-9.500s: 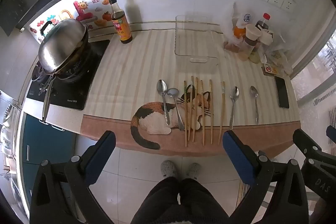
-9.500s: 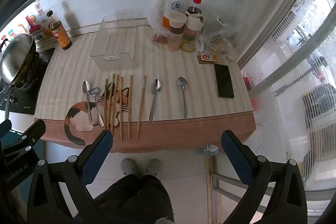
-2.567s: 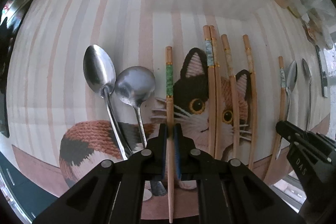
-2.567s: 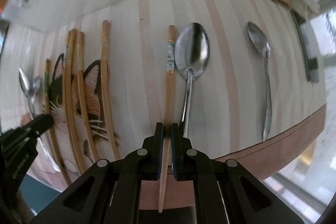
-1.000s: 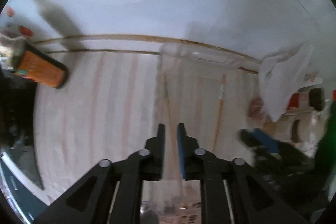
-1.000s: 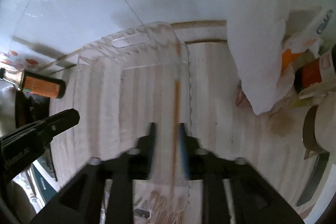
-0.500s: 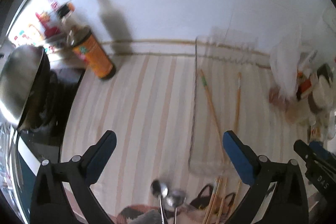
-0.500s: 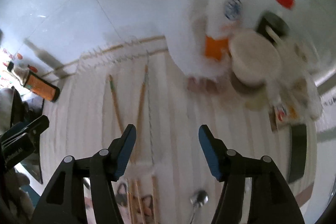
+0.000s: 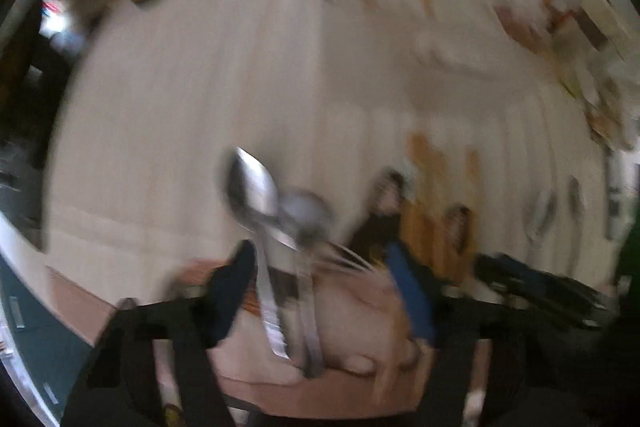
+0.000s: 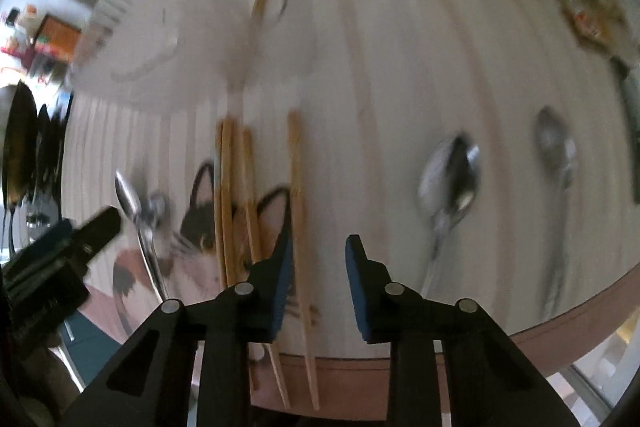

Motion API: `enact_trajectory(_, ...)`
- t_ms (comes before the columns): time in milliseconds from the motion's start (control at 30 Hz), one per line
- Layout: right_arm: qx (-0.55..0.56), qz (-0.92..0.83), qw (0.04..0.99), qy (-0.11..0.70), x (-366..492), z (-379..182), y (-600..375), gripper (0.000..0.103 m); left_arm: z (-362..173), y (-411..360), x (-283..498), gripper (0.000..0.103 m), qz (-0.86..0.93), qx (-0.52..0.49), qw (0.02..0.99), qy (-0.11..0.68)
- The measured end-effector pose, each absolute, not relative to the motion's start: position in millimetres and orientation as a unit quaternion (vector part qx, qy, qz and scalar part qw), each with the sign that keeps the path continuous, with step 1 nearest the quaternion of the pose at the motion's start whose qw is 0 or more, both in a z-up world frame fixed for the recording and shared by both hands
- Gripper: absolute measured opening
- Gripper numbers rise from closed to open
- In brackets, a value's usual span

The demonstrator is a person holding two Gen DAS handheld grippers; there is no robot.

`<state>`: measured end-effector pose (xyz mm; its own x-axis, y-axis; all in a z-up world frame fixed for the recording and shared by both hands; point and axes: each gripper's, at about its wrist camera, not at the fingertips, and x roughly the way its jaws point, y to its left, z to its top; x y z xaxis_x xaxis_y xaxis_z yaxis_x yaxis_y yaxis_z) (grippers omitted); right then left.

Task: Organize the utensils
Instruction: 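Grasp a wooden chopstick with the left tool while the right tool grasps another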

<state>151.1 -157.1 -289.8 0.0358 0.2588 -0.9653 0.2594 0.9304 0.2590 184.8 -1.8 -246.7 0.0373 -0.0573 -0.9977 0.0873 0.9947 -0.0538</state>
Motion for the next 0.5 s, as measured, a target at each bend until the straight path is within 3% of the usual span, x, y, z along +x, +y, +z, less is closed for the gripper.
enact_trajectory(33, 0.181, 0.004, 0.692, 0.699, 148, -296, -154, 0.020, -254, -5, 183, 0.027, -0.062, -0.002, 0.709, 0.703)
enact_trajectory(133, 0.163, 0.000, 0.696, 0.700, 138, -299, -154, 0.006, -267, -13, 181, 0.027, -0.082, -0.024, 0.695, 0.714)
enact_trajectory(267, 0.159, -0.029, 0.691, 0.705, 124, -301, -174, 0.006, -285, -29, 181, 0.024, -0.092, -0.014, 0.684, 0.723)
enact_trajectory(367, 0.156, -0.041, 0.688, 0.708, 112, -304, -187, 0.006, -280, -39, 185, 0.003, -0.101, -0.004, 0.695, 0.711)
enact_trajectory(500, 0.161, -0.045, 0.685, 0.709, 101, -307, -194, 0.006, -281, -30, 190, 0.002, -0.100, -0.036, 0.689, 0.717)
